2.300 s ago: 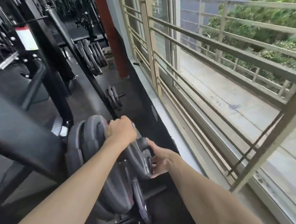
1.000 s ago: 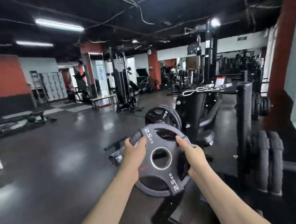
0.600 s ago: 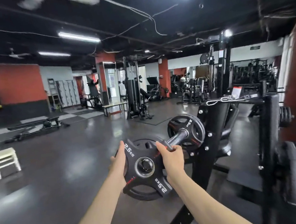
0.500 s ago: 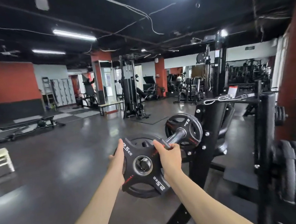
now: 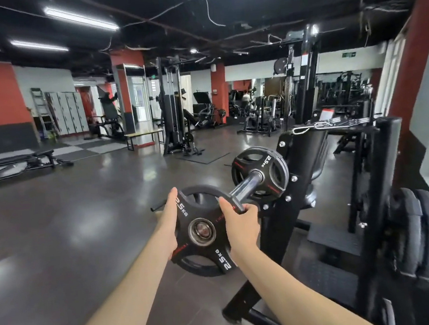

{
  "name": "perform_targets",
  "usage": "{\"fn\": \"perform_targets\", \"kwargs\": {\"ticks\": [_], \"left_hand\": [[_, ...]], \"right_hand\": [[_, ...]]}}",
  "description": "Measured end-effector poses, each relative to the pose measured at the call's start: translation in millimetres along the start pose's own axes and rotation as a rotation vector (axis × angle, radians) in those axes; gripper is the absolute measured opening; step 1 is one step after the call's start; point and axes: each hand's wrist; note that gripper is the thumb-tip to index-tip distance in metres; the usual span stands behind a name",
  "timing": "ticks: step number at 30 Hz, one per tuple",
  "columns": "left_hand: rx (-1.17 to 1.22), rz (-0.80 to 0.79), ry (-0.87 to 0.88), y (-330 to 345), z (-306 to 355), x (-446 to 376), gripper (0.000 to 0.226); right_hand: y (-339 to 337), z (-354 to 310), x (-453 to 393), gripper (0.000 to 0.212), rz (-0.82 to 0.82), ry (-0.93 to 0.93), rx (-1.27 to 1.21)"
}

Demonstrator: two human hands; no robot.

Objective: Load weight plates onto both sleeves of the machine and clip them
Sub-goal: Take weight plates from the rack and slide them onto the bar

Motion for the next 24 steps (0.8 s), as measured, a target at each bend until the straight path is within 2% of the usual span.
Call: {"fn": "perform_targets", "kwargs": {"ticks": [3,5,10,13,15,17,21,24], "left_hand": [[0.027,-0.032,0.012,-5.7,-14.0,-31.6,0.073],[0.063,-0.081,-0.049,-12.4,-35.1,-68.7,0.077],[0.024,-0.181,-0.185,-16.6,-33.3,-89.3,0.066],[0.027,-0.232,-0.125,-7.3,-27.9,-84.8,0.048],[0.002,-0.257,-0.092,2.7,-26.9,-91.2,0.037],[-0.041,-0.248,-0.072,15.4,-24.6,-102.2,0.04],[-0.086,-0.219,-0.03,47.3,-21.9,-132.3,0.032],[-0.168,-0.277,-0.03,74.2,-21.6,-159.3,0.043]], "right_hand": [[2.1,5.4,6.2,0.046,0.036,-0.026,0.012],[3.1,13.0,11.3,0.045,0.058,-0.091,0.038],[9.0,21.2,13.8,0.047,0.134,-0.171,0.066],[8.8,21.7,4.0,0.048,0.167,-0.255,0.091],[6.9,15.9,-7.3,0.048,0.177,-0.244,0.104],[4.5,8.4,-21.7,0.05,0.189,-0.238,0.142],[2.7,-6.6,-55.6,0.063,0.197,-0.3,0.278],[2.1,-19.1,-88.1,0.074,0.2,-0.32,0.381]]}}
Point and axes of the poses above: each hand's wrist, its own x-axis away from the middle knuckle, its own y-axis out of the palm, z = x × y, and after that the axes turned 14 degrees about y, right-handed
